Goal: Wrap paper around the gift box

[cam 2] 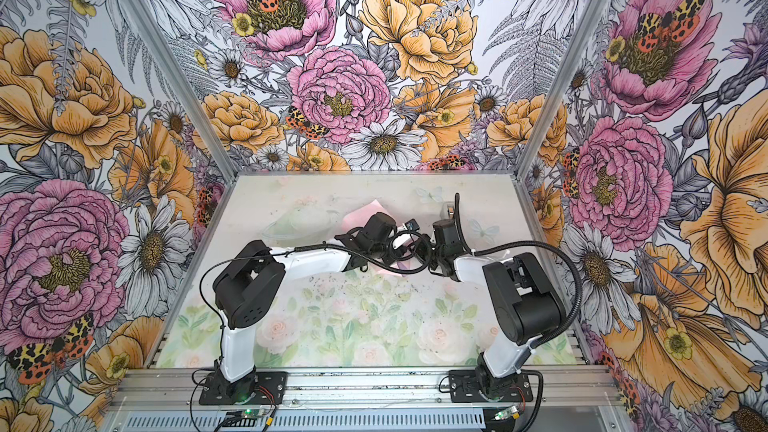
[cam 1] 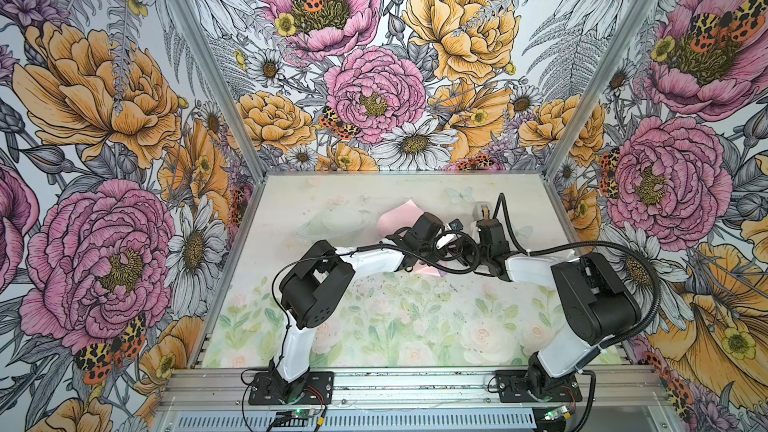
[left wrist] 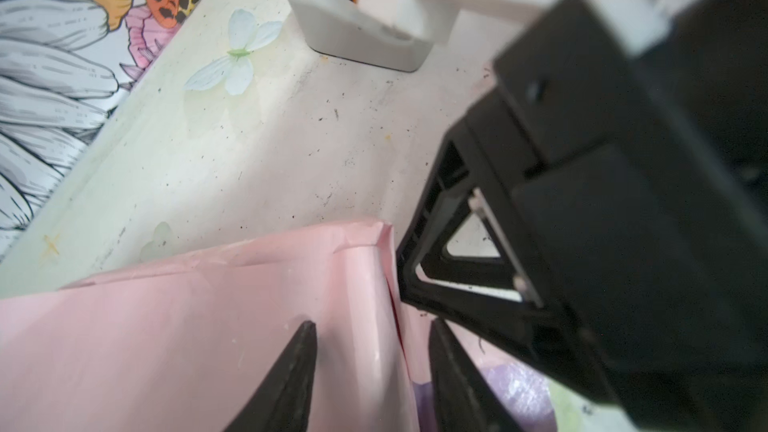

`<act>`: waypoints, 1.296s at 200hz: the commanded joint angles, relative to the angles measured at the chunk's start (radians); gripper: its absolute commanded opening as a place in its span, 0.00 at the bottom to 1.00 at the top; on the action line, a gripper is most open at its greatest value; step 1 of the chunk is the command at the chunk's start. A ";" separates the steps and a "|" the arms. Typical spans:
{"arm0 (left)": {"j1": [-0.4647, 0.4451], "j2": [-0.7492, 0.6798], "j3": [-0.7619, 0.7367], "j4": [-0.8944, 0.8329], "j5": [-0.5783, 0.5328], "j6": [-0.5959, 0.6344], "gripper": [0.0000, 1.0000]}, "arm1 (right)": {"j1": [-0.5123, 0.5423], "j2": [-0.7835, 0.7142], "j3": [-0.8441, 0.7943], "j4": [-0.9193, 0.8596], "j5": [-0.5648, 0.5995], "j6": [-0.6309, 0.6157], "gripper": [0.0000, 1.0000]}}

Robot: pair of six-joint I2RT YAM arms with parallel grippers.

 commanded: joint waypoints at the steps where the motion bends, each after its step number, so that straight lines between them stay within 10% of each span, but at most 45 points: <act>1: -0.007 -0.088 0.024 -0.041 -0.008 -0.020 0.60 | -0.025 -0.121 -0.027 -0.063 0.006 -0.051 0.27; 106: -0.081 -0.451 -0.234 -0.206 0.144 0.277 0.59 | -0.118 -0.168 0.101 -0.331 -0.120 -0.197 0.46; 259: -0.179 -0.037 -0.128 -0.137 -0.204 0.329 0.45 | -0.126 0.133 0.381 -0.422 -0.175 -0.334 0.52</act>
